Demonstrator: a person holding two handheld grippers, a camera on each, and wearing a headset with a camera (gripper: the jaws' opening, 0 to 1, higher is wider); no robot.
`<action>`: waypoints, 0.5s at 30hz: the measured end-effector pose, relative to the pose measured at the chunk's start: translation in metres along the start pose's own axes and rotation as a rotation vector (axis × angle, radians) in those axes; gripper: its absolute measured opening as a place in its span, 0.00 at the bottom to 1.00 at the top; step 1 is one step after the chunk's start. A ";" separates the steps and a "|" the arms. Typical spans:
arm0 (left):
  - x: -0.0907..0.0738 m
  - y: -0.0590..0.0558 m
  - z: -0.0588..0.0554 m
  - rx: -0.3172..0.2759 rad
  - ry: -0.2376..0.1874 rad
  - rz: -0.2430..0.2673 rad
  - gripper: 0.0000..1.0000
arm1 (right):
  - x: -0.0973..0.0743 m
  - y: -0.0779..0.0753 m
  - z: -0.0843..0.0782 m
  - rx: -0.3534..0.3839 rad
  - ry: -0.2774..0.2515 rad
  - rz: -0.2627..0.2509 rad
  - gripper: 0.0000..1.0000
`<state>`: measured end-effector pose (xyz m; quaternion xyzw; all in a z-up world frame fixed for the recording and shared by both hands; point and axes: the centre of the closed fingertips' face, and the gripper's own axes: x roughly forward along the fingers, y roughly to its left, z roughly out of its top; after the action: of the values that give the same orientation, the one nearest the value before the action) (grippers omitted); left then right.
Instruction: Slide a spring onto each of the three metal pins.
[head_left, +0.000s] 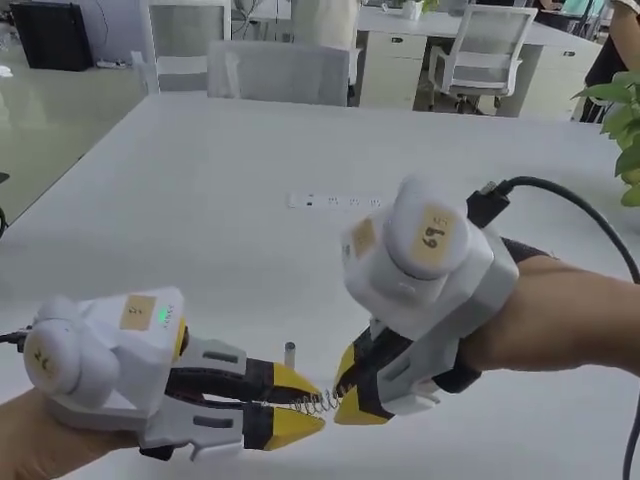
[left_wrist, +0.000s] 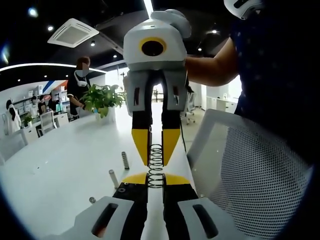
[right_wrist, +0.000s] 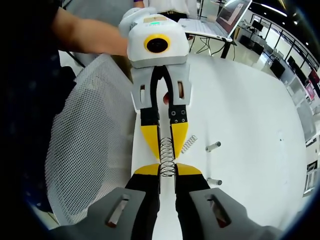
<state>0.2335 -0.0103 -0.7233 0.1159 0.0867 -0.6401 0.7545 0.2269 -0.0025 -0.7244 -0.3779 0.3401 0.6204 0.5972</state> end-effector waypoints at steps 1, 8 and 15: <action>0.000 0.000 0.000 0.000 0.000 0.000 0.03 | -0.001 0.000 0.001 -0.004 0.001 -0.001 0.07; 0.001 -0.002 -0.001 0.003 0.000 -0.002 0.03 | -0.004 0.002 0.010 -0.017 0.009 0.009 0.07; 0.002 -0.002 -0.001 0.005 -0.004 -0.002 0.03 | -0.006 0.003 0.015 -0.028 0.027 0.016 0.07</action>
<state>0.2316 -0.0121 -0.7245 0.1165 0.0836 -0.6412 0.7538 0.2230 0.0074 -0.7126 -0.3921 0.3424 0.6246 0.5822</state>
